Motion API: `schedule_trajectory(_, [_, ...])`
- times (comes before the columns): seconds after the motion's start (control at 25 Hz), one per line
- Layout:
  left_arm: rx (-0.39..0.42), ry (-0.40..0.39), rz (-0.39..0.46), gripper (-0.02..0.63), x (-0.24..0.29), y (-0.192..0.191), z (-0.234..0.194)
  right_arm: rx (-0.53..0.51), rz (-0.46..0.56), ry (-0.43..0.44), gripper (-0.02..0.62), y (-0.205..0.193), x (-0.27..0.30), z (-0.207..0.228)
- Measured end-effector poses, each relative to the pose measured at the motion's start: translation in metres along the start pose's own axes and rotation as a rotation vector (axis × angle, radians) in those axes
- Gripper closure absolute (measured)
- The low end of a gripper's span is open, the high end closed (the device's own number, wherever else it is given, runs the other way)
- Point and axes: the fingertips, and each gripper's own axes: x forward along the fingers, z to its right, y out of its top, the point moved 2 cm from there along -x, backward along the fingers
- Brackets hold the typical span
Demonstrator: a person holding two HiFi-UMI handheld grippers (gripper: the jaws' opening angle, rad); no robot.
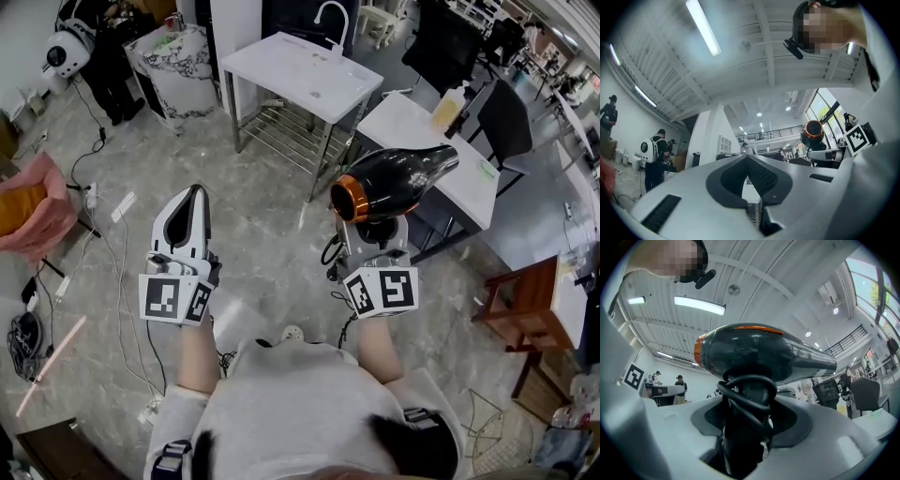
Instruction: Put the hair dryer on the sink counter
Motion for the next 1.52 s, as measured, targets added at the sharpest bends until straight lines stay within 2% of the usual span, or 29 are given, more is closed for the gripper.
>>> schedule_trajectory(0.36, [0.001, 0.013, -0.017, 0.604, 0.04, -0.02, 0.009, 0.02, -0.016, 0.026, 0.334, -0.019, 0.027, 0.035])
schedule_trajectory(0.6, [0.004, 0.008, -0.02, 0.604, 0.077, -0.033, -0.009, 0.017, -0.015, 0.015, 0.334, -0.031, 0.063, 0.048])
schedule_trajectory(1.04, [0.004, -0.013, -0.007, 0.604, 0.162, -0.05, -0.1, 0.004, 0.003, -0.025, 0.334, -0.057, 0.176, 0.049])
schedule_trajectory(1.52, [0.024, -0.072, -0.001, 0.604, 0.25, -0.066, -0.204, -0.021, 0.012, -0.09, 0.334, -0.087, 0.297, 0.04])
